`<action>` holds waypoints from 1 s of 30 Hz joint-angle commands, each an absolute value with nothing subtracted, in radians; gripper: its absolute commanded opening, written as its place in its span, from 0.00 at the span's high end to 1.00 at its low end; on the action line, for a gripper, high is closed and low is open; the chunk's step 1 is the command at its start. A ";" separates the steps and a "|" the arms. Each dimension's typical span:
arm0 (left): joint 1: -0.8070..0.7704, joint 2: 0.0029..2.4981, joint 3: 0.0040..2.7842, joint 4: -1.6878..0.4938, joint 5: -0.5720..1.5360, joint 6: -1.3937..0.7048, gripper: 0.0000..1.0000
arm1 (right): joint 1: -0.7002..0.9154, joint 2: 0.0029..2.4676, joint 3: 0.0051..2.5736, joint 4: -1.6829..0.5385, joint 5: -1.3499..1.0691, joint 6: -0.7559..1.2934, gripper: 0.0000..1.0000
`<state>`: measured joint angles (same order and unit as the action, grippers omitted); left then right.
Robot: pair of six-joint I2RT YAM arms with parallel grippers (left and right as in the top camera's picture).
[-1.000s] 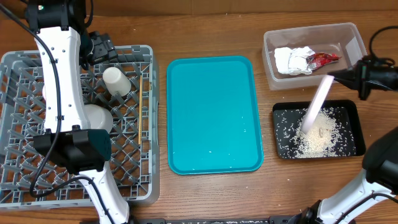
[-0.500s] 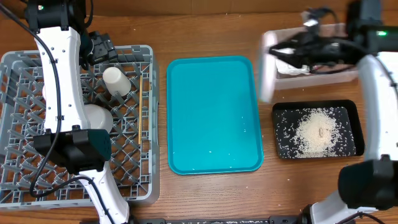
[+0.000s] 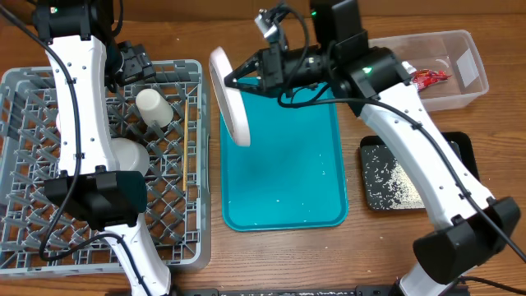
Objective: Sort waste into correct bins and load items into the dishwasher
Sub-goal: 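Carry the white plate left over the teal tray toward the rack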
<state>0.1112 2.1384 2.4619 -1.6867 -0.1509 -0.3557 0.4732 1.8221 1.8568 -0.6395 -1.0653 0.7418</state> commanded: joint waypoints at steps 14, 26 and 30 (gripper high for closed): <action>0.104 2.131 2.482 -1.687 -0.157 -0.336 0.00 | 0.558 2.057 1.867 -0.200 -0.995 1.427 0.96; 0.104 2.131 2.482 -1.687 -0.157 -0.336 0.00 | 0.619 2.120 1.867 -0.178 -0.855 1.504 0.96; 0.104 2.131 2.482 -1.687 -0.157 -0.336 0.00 | 0.622 2.138 1.867 -0.162 -0.822 1.510 0.96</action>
<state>0.1112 2.1384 2.4619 -1.6867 -0.1509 -0.3557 0.6178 2.1231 1.8557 -0.1814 -0.8726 1.4929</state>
